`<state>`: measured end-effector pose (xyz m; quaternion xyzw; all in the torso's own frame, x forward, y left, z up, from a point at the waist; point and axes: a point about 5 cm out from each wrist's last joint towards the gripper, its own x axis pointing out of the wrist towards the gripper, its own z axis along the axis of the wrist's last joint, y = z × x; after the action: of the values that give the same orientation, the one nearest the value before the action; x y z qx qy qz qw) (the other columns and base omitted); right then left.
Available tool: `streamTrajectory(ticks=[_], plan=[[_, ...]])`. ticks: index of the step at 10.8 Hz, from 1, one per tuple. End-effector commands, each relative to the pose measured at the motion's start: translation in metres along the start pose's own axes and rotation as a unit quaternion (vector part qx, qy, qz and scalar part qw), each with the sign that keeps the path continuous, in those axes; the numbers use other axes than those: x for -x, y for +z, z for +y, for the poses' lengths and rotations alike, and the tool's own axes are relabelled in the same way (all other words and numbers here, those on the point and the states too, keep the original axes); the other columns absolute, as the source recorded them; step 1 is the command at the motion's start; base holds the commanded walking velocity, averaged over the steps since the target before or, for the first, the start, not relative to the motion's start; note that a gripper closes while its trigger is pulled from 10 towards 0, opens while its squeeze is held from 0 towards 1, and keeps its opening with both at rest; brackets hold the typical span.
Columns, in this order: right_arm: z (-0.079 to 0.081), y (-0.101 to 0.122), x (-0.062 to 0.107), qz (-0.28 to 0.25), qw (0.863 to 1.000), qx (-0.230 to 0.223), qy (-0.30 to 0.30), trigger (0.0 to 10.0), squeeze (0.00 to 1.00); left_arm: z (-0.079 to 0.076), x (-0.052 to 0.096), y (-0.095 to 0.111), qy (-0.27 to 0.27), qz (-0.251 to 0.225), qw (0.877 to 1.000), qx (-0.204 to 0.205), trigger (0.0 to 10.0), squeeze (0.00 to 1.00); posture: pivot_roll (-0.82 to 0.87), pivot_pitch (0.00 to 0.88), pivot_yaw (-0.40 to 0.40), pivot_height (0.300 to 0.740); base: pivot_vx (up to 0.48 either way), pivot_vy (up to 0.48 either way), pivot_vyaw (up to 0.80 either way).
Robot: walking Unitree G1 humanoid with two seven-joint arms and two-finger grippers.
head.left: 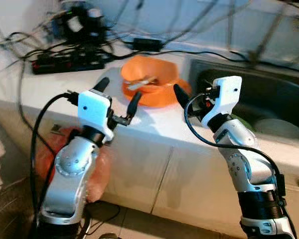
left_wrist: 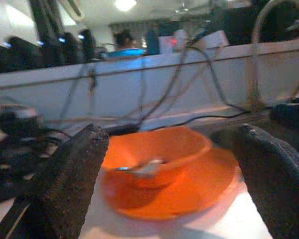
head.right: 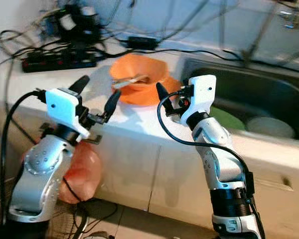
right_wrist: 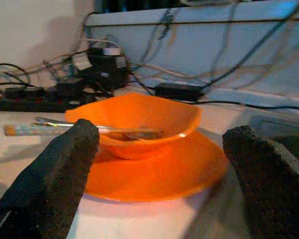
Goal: Kitchen organization
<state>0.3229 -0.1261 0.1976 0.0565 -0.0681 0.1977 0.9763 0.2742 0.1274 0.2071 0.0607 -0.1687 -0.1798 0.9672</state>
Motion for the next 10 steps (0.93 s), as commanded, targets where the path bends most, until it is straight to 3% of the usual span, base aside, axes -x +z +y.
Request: streamTrajectory(ticks=[1,10], plan=[[-0.005,0.004,0.0,-0.003,1.0,0.004,-0.012,10.0,0.01,0.0,-0.003,0.003,0.002,-0.004,1.0,0.005,10.0,0.0,0.12,0.05,-0.06,0.74,0.0,0.0,0.0],[-0.006,0.006,0.0,-0.011,0.999,0.006,-0.032,10.0,0.0,0.005,-0.017,0.007,0.025,-0.018,0.999,0.031,10.0,0.0,0.11,0.051,-0.055,0.74,0.055,0.0,0.0]])
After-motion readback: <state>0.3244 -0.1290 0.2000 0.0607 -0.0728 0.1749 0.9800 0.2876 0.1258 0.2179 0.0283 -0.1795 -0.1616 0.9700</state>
